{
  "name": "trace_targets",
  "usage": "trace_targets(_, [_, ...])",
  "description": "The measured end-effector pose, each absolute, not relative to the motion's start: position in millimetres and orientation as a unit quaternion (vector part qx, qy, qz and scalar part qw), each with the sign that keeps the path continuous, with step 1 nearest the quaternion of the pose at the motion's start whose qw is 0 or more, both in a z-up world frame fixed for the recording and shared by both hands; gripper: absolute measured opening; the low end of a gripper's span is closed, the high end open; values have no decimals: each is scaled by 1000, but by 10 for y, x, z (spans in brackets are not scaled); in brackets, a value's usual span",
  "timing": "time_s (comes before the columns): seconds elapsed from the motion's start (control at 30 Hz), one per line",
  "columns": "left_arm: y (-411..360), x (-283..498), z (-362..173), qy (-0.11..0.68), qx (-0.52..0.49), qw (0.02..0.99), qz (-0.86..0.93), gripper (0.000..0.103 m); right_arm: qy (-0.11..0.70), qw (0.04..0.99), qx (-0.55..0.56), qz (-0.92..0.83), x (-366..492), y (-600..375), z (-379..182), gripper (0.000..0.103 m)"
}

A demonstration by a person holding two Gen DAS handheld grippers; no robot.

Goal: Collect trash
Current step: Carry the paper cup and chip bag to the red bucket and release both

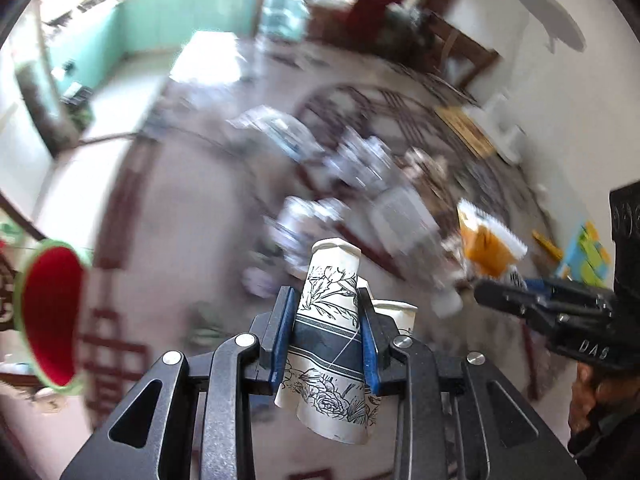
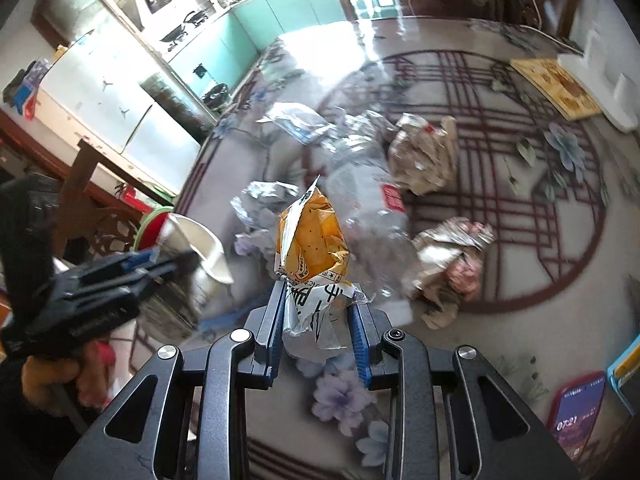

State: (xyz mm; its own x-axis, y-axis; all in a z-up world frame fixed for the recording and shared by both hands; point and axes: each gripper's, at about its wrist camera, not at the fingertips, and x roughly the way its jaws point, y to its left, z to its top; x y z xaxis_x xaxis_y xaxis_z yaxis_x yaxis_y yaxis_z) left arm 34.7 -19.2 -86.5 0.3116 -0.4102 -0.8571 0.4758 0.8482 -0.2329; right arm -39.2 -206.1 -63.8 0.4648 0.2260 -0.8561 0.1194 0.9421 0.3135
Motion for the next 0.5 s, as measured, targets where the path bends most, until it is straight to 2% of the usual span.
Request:
trace_targets(0.23, [228, 425, -615, 476, 31, 850, -225, 28, 512, 845, 147, 45, -236, -1720, -571, 28])
trace_targets(0.5, [593, 466, -634, 476, 21, 853, -213, 28, 506, 850, 134, 51, -117, -1371, -502, 28])
